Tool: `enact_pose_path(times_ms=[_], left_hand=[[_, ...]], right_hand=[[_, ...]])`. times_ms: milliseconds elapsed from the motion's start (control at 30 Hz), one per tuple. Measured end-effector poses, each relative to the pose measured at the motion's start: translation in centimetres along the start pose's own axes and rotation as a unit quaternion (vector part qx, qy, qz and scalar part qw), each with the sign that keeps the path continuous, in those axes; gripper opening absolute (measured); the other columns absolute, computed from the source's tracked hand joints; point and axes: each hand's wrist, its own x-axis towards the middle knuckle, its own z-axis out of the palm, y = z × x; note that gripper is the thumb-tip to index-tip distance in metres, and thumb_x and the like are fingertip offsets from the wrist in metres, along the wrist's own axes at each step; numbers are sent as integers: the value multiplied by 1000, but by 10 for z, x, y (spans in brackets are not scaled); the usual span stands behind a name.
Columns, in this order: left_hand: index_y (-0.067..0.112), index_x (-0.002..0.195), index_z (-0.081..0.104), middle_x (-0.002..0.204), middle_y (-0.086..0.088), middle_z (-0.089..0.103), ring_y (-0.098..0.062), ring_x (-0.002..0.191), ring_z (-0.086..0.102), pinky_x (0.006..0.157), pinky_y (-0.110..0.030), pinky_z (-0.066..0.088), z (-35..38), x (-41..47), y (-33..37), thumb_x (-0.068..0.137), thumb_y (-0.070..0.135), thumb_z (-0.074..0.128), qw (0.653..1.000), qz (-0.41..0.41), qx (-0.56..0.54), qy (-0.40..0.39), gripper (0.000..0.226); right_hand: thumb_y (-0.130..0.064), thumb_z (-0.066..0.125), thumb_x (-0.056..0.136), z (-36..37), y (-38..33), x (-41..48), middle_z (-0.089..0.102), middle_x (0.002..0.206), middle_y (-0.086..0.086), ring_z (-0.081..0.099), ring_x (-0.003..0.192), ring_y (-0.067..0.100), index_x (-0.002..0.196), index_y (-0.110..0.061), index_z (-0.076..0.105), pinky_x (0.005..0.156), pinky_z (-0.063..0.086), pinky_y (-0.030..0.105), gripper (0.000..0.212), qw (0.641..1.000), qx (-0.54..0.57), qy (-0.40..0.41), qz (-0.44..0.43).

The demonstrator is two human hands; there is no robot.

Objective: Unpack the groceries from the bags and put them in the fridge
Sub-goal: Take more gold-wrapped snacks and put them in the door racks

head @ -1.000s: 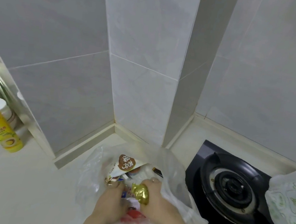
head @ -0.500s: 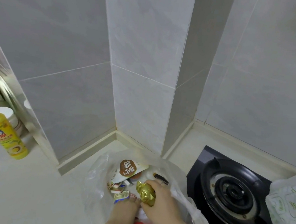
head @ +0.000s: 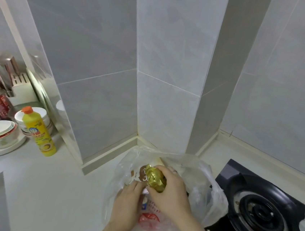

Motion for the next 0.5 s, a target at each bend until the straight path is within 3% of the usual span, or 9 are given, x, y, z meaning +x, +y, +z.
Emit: enact_pose_path(times_ms=[67,133,367,500], left_hand=[[36,100,51,90,17,57,-7,80,56,62,-20,38,-8,2,6,86,8,57,994,-74,-73,24,32],[43,94,40,88,21,55,-4,82,55,63,-17,39,-14,6,13,91,10,50,988,-94,-113,42,35],[24,96,44,80,8,59,-3,64,52,49,-16,32,-36,30,25,90,11,55,958,-180,-178,133,18],[25,100,47,82,9,61,-1,70,56,55,-14,40,-63,38,38,90,11,56,942,-157,-243,167,19]], right_hand=[[-21,74,75,-5,-14,5,50,99,-19,47,89,-1,113,-29,60,73,37,1,41,1000,14,15,-21],[-22,75,74,-9,-24,10,53,100,-17,49,89,-1,112,-28,60,73,39,4,41,998,21,32,-42],[-18,72,78,-31,-34,18,51,114,-11,51,96,7,122,-26,55,79,39,10,48,995,-64,72,-25],[-15,67,81,-39,-35,19,51,114,-8,52,96,10,122,-25,54,73,38,13,44,991,-121,58,-14]])
